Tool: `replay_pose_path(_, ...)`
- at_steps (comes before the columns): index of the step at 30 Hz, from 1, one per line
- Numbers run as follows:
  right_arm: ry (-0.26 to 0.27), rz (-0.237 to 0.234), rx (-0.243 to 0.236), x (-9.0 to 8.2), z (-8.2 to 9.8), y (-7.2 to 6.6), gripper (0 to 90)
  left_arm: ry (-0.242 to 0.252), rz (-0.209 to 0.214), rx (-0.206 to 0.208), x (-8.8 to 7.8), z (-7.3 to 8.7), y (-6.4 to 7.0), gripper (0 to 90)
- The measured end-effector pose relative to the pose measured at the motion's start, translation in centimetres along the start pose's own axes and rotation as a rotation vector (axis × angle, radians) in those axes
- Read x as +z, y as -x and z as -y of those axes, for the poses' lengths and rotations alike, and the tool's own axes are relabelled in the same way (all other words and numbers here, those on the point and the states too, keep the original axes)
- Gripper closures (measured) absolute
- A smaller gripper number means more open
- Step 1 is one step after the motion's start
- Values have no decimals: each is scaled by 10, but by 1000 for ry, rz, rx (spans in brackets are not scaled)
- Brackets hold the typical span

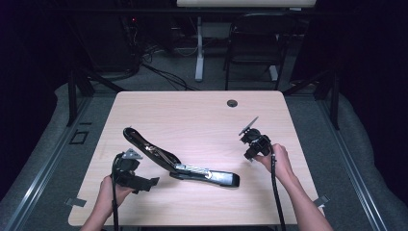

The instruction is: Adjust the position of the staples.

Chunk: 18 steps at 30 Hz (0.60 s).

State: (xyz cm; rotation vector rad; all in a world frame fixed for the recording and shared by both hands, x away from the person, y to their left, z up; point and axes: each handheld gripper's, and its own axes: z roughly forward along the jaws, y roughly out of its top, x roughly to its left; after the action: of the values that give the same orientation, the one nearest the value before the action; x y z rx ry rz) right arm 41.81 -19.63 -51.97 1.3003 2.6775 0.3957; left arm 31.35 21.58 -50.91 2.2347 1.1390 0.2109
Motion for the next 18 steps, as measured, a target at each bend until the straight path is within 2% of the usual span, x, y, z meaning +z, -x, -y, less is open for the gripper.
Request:
replay_pose_path(2,-11,0,-17,-2,-1,0,778,3,-2,1,0,0,0,1)
replay_pose_path(7,19,-22,-34,-5,-2,-4,778,2,-5,-1,1,0,-1,2)
replay_pose_path(8,24,-39,-30,-6,-3,-6,778,1,-4,-2,1,0,-2,1)
replay_pose_path(14,27,-37,-73,-7,-6,-14,778,1,-3,-1,1,0,-2,2)
replay_pose_path(18,47,-52,-78,-8,-8,-21,778,1,-1,0,1,1,-2,1)
